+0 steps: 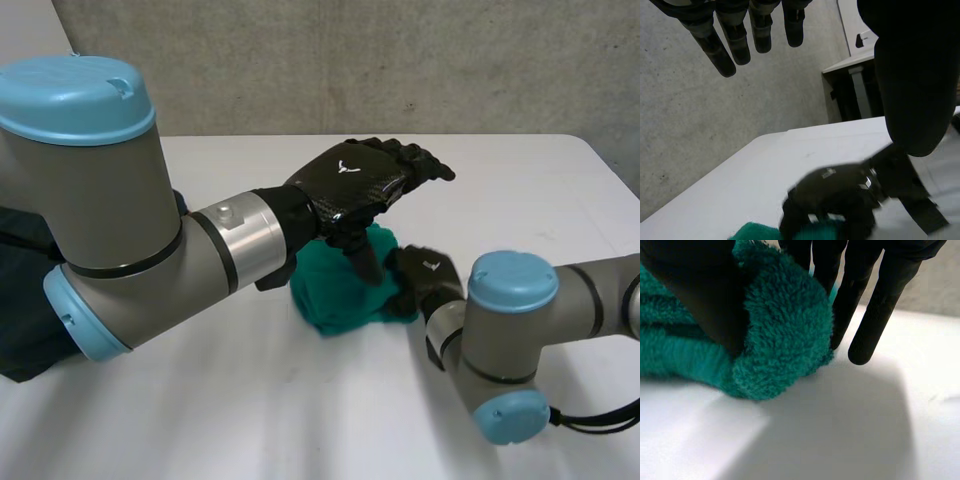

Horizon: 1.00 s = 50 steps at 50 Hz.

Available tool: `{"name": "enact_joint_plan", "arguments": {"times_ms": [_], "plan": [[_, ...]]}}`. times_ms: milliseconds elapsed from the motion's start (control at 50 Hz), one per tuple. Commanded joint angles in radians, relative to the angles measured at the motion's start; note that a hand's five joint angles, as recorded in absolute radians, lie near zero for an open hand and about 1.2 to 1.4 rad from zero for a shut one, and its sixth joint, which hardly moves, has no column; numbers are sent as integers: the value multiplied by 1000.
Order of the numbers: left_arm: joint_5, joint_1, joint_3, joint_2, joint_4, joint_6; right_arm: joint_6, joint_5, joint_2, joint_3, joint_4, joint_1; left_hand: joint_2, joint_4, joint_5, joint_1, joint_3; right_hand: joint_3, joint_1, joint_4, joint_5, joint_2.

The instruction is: Fold the laundry.

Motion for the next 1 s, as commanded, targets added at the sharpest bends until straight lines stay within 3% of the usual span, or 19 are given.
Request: {"name": "enact_joint_plan", "arguments": {"times_ms": [20, 180, 360, 460, 520, 660, 680, 720, 740, 800, 920, 1000], "plan": [[3, 8, 2, 4, 4, -2, -2, 16, 26, -81, -95, -108, -29, -28, -51, -14, -35, 285, 383, 207, 322, 295], [5, 0, 13, 3, 24, -2, -55, 27, 185, -386, -23, -283, -29, -28, -51, -14, -35, 285, 383, 207, 322, 295], [-1, 0, 13, -8, 36, -2, -121, 65, 417, -860, 161, -484, -29, -28, -51, -14, -35, 285, 383, 207, 322, 295], [-3, 2, 15, -19, 36, -1, -156, 41, 563, -1134, 256, -584, -29, -28, -51, -14, -35, 285, 383, 207, 322, 295], [-3, -1, 15, -25, 36, 4, -200, -25, 684, -1350, 347, -638, -29, -28, -51, -14, -35, 285, 383, 207, 322, 295], [-3, -11, 19, -37, 39, 4, -208, -99, 701, -1339, 332, -714, -29, -28, -51, -14, -35, 285, 383, 207, 322, 295], [-3, -12, 21, -40, 41, 1, -211, -120, 705, -1340, 324, -716, -29, -28, -51, -14, -35, 186, 284, 107, 222, 196], [-5, -15, 25, -45, 42, -1, -220, -171, 713, -1345, 324, -724, -29, -28, -51, -14, -35, -807, -710, -886, -771, -797], [-5, -20, 30, -49, 41, -1, -232, -209, 718, -1348, 335, -731, -29, -28, -51, -14, -35, -936, -839, -1015, -900, -926], [-8, -26, 33, -52, 39, -1, -255, -213, 721, -1348, 341, -747, -29, -28, -51, -14, -35, -936, -839, -1015, -900, -926], [-9, -32, 27, -43, 39, -2, -361, -76, 721, -1357, 330, -811, -29, -28, -51, -14, -35, -936, -839, -1015, -900, -926], [-8, -32, 27, -36, 39, -2, -392, -93, 712, -1343, 326, -833, -29, -28, -51, -14, -35, -936, -839, -1015, -900, -926]]}}
